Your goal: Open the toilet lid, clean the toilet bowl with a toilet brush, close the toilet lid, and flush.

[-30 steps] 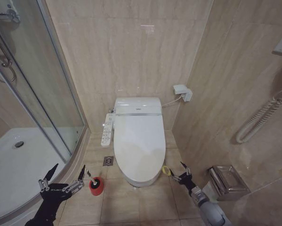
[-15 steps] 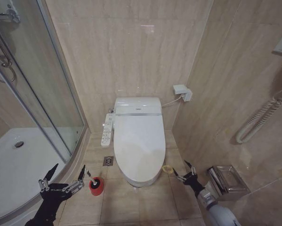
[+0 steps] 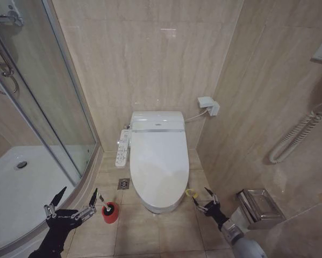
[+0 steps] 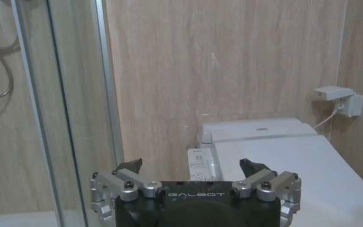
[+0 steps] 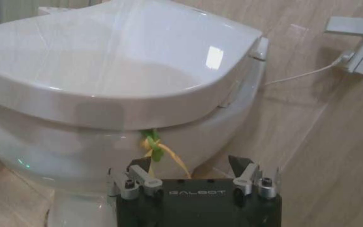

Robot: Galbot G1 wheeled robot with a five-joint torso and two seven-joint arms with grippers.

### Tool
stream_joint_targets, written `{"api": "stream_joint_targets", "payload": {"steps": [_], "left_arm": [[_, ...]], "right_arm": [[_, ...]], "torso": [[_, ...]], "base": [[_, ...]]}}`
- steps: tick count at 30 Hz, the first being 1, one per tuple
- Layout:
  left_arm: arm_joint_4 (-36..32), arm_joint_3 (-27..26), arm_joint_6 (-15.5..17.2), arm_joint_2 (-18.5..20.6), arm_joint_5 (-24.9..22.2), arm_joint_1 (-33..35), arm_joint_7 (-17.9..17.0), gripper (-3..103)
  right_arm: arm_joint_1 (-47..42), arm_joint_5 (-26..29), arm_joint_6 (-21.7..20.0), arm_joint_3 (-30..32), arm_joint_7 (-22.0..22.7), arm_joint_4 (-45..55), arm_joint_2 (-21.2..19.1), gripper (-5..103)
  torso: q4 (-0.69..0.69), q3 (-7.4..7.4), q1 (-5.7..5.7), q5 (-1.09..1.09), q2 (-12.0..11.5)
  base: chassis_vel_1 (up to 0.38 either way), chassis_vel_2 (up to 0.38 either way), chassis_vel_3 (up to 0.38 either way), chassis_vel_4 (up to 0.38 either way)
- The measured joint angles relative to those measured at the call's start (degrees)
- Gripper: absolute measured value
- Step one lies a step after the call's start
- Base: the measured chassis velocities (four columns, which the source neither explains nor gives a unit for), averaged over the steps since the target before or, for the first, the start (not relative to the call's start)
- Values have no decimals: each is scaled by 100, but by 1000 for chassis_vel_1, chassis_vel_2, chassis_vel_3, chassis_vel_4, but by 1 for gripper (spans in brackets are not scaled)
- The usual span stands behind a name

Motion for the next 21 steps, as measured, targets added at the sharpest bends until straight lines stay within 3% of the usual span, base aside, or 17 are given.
{"api": "stream_joint_targets", "payload": {"steps": [21], "left_arm": [[0, 0, 0, 0, 0, 0, 0, 100]], "right_arm": [[917, -108, 122, -310, -26, -1057, 266, 82]], "torso": [[0, 0, 0, 0, 0]], "base": [[0, 0, 0, 0]]}}
